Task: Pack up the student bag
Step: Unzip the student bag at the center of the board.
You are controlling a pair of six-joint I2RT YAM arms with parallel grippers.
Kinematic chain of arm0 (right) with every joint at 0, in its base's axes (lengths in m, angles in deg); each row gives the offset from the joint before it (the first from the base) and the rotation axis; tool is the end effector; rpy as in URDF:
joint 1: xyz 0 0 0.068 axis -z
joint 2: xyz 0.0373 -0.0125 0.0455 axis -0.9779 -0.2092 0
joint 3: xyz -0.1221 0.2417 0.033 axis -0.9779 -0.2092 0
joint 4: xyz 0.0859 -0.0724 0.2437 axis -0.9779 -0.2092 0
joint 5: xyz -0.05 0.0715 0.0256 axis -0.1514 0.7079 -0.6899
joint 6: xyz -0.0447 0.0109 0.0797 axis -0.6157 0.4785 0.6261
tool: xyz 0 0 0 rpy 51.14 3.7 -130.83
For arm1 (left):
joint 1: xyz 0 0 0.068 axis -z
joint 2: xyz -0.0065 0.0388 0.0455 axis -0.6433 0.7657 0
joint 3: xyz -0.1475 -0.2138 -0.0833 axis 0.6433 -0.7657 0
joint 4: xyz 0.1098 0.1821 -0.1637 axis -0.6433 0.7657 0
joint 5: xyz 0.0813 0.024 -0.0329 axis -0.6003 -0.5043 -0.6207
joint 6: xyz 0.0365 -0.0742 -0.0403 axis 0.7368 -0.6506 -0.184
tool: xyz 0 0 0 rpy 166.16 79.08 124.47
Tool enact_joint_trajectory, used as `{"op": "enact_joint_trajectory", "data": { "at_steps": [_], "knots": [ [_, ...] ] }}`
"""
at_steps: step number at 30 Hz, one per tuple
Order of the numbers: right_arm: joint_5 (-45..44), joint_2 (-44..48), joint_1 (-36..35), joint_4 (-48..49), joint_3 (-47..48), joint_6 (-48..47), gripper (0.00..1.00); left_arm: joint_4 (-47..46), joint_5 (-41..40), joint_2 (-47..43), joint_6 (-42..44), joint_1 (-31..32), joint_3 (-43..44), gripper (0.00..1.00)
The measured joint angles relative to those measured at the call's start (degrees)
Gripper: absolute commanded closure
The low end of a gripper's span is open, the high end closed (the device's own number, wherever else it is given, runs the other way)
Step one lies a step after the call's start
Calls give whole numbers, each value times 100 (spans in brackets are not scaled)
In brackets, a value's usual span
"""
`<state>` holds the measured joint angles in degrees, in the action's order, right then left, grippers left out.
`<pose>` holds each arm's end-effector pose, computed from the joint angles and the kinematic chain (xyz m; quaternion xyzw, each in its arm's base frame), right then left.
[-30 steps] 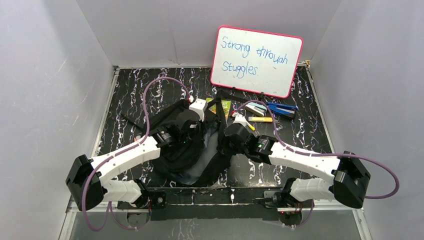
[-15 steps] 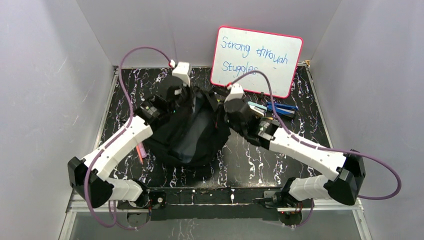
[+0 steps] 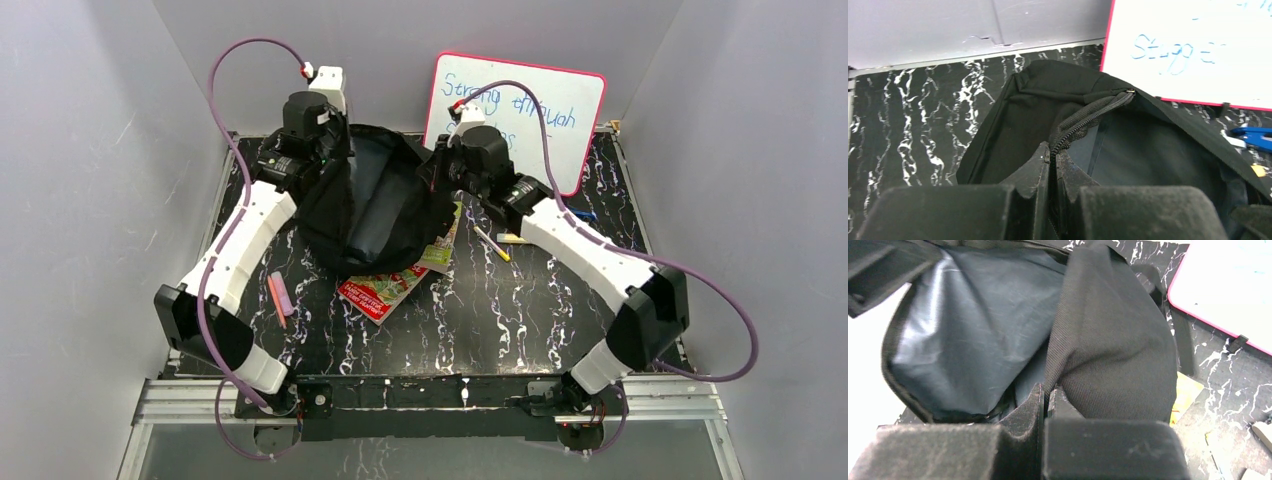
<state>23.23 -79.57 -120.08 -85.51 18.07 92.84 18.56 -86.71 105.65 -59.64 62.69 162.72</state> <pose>0.3131 0.2701 0.3792 -0.0740 0.7807 0.3070 0.5393 0.3797 -0.1426 0.4217 0.0568 0.7800 -0.0861 0.6172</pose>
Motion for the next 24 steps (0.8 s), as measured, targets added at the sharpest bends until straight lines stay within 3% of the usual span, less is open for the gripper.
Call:
{"op": "enact_joint_trajectory", "data": {
  "at_steps": [12, 15, 19, 24],
  "knots": [
    [1325, -1781, 389, 411, 741, -203, 98, 155, -369, 46, 538, -452, -79, 100],
    [1554, -2295, 402, 446, 1027, -240, 85, 26, -623, 42, 671, -494, -446, 100],
    [1921, -2846, 483, 389, 1307, -378, 58, -20, -944, 114, 723, -522, -874, 100],
    [1980, -2649, 715, 424, 813, -334, 40, -105, -1115, 428, 540, -555, -1088, 81]
  ]
}}
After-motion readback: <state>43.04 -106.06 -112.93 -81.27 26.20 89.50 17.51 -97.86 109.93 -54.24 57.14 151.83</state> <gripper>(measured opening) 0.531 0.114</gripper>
